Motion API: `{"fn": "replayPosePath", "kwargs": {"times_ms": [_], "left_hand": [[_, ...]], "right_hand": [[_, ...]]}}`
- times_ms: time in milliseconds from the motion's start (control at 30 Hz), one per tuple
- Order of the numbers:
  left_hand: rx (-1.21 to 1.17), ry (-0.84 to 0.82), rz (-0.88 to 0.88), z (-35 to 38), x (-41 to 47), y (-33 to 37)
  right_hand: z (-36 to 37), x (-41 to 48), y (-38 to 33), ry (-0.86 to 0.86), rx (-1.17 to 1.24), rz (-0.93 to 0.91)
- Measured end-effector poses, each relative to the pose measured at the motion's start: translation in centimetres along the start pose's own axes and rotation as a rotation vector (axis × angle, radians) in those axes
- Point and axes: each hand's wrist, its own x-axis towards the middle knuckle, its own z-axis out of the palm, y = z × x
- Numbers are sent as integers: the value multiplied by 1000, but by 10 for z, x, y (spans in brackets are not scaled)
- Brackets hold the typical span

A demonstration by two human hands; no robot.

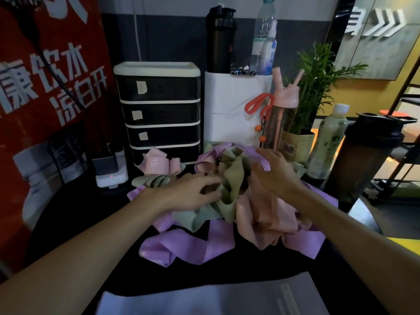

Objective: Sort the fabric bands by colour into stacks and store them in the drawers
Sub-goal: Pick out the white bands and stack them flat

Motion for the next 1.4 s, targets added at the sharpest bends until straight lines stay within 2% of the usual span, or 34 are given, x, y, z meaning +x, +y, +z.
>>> {"fn": "replayPosePath", "kwargs": {"times_ms": [67, 133, 200, 300, 367, 467, 533, 567, 633, 733, 767, 800, 867, 900, 967, 1033, 1133, 1200, 1300, 1400], "left_hand": [[102, 0, -16, -2, -4, 0], [86, 29, -5, -5, -8, -2], [12, 90, 43, -6, -11, -7], [-189, 158, 71, -8, -17, -18], [-235, 271, 59, -16, -21, -29], [-300, 482, 6, -42, -21, -37], [-403, 534, 12, -56, -16, -21], [-437, 495, 34, -58, -14, -8], [-456, 339, 68, -48, -11, 14], [-399, 180, -8, -20, -4, 13], [-372, 160, -11, -13, -3, 9], [-323, 144, 10, -9, -4, 5], [-107, 127, 46, -3, -9, 0], [12, 127, 54, -1, -12, -4], [148, 115, 83, 0, -19, -8], [107, 113, 125, 3, -27, -17], [17, 241, 156, 0, -46, -37], [-67, 306, 67, -11, -59, -51], [-105, 261, -112, -29, -68, -70], [-106, 294, -138, -33, -62, -68]], "right_hand": [[3, -1, 2, -163, 140, 84], [12, -6, 1, -295, 292, 105], [22, -15, -6, -327, 335, 62], [37, -24, -17, -321, 354, 20], [41, -32, -31, -357, 372, -38], [30, -44, -50, -525, 379, -84], [21, -49, -59, -593, 300, -139], [18, -50, -63, -581, 268, -157], [22, -53, -71, -410, 318, -210], [29, -49, -63, -86, 610, -125], [26, -45, -59, -5, 550, -85], [25, -38, -51, 45, 381, -65], [23, -25, -33, -16, 49, -19], [21, -21, -29, -91, 30, -14], [28, -12, -24, -199, 152, -52], [40, -6, -27, -273, 216, -73], [52, -5, -38, -350, 375, -82], [61, -10, -45, -404, 377, -121], [77, -18, -55, -430, 348, -220], [79, -22, -67, -470, 316, -323]]}}
